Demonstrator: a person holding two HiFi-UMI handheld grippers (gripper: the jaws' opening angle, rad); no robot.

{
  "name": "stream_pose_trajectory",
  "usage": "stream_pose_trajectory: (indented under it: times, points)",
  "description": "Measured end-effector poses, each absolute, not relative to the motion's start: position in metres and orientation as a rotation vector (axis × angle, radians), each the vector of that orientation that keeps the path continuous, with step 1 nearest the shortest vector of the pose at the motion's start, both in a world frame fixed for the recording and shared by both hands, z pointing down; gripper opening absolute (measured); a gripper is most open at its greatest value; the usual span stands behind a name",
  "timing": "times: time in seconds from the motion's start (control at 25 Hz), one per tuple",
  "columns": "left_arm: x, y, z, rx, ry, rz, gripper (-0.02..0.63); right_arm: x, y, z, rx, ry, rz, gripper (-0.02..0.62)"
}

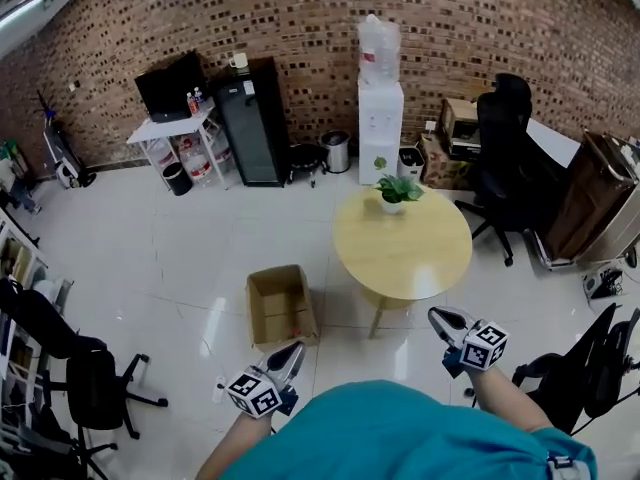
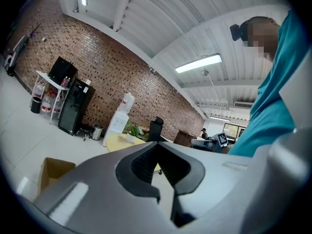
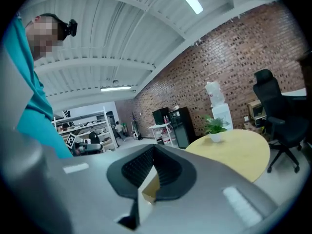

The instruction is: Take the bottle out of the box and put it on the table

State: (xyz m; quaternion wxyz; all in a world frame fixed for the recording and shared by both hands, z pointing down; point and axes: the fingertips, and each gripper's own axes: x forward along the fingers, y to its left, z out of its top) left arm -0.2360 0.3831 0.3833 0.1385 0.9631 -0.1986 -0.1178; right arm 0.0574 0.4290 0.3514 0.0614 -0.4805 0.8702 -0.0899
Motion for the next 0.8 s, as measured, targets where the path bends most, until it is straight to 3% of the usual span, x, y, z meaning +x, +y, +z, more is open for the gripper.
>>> stream_pose_trajectory:
  times: [0.24,0.8]
  points:
    - [-0.321,0.304,0.449,2.813,-0.623,-0.309,0.005,-0.011,0.325,0.404,-1.435,2.604,-0.339,0.002]
    - [-0.279,0.159,0.493,2.666,-1.097,-0.329,0.005,0.044,0.088,0.475,-1.066,2.812,-0.432,0.002]
